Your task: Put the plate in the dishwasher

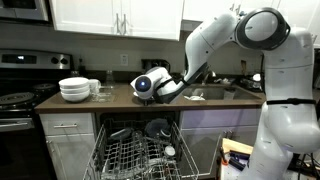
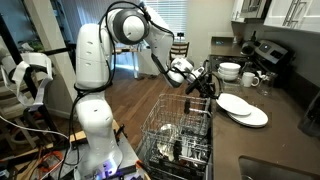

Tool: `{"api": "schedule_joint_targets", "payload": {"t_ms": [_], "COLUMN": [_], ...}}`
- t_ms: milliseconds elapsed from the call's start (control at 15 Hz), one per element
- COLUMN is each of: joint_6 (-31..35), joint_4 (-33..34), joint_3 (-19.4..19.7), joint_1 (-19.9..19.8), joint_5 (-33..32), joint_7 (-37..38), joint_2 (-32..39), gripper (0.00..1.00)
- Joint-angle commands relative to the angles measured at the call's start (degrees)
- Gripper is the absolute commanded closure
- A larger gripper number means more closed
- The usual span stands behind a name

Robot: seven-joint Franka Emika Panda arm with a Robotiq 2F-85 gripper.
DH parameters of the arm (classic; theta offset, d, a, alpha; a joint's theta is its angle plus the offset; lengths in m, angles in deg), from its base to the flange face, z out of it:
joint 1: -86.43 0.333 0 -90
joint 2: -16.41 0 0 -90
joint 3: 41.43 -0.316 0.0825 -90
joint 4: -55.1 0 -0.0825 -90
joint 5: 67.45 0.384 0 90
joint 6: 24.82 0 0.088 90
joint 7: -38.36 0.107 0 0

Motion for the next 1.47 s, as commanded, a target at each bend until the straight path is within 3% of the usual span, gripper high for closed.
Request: {"api": "schedule_joint_targets", "payload": {"t_ms": [0, 333, 467, 1400], "joint_6": [-4.0, -8.2, -6.6, -12.8], "joint_4": [-1.5, -2.7, -1.5, -2.3], "joint_3": [-1.1, -2.5, -2.7, -3.9], "joint_1": [1.6, 3.5, 2.7, 4.9], "joint_5": [-2.0, -2.6, -0.5, -2.7], "joint_7": [1.6, 2.4, 0.6, 3.2], "joint_2": [-0.9, -1.2, 0.0, -0.3], "gripper": [0.99, 0.99, 0.95, 0.99]}}
